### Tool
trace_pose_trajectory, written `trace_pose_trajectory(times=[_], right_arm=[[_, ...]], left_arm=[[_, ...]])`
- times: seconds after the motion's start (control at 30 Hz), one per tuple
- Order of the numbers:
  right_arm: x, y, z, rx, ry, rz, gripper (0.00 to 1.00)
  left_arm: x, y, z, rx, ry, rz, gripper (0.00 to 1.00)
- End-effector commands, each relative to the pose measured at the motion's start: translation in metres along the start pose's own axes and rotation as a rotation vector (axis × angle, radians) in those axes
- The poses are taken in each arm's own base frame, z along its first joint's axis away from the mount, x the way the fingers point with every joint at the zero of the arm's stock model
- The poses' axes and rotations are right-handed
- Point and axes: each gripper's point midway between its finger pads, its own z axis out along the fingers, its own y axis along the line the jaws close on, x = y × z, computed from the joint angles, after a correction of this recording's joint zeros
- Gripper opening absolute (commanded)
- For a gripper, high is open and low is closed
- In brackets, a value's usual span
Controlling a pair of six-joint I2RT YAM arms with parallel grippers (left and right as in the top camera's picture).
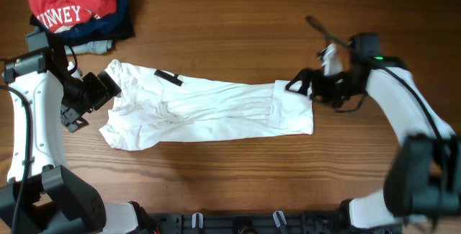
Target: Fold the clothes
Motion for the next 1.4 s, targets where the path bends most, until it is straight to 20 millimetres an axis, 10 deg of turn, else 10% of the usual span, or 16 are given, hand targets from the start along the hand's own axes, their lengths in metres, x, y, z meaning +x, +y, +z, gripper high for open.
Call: trace_pose_trajectory(times=[0.0,0.5,0.57,0.7,0.9,1.03,1.37], right_arm=[[-0.009,-0.035,-0.03,0.13,-0.076,0.098,1.0],[0.061,-0.087,0.088,0.023,0.234,0.198,0.9],[0.068,-0.085,0.098,0.039,0.268,0.248,0.5],[0.066,-0.095,0.097,0.128,0.249,0.333,0.04],[0.029,-0.122,0.009,0.497,0.13,0.363,0.04],[0.016,-0.095,-0.029,0.596,0.043,0.297,0.05],[0.041,-0.024,0.037,0.716,0.086,0.056,0.15]], left_arm=[[0.001,-0.001,-0.001,0.009,0.0,0.014,1.0],[-0.001,-0.001,-0.001,0.012,-0.006,0.015,1.0],[0.0,-0.001,-0.001,0.012,-0.005,0.015,1.0],[0.0,-0.001,-0.001,0.011,-0.003,0.015,1.0],[0.0,-0.001,-0.001,0.011,-0.003,0.015,1.0],[-0.001,-0.001,-0.001,0.012,-0.006,0.015,1.0],[0.001,-0.001,-0.001,0.009,0.001,0.014,1.0]])
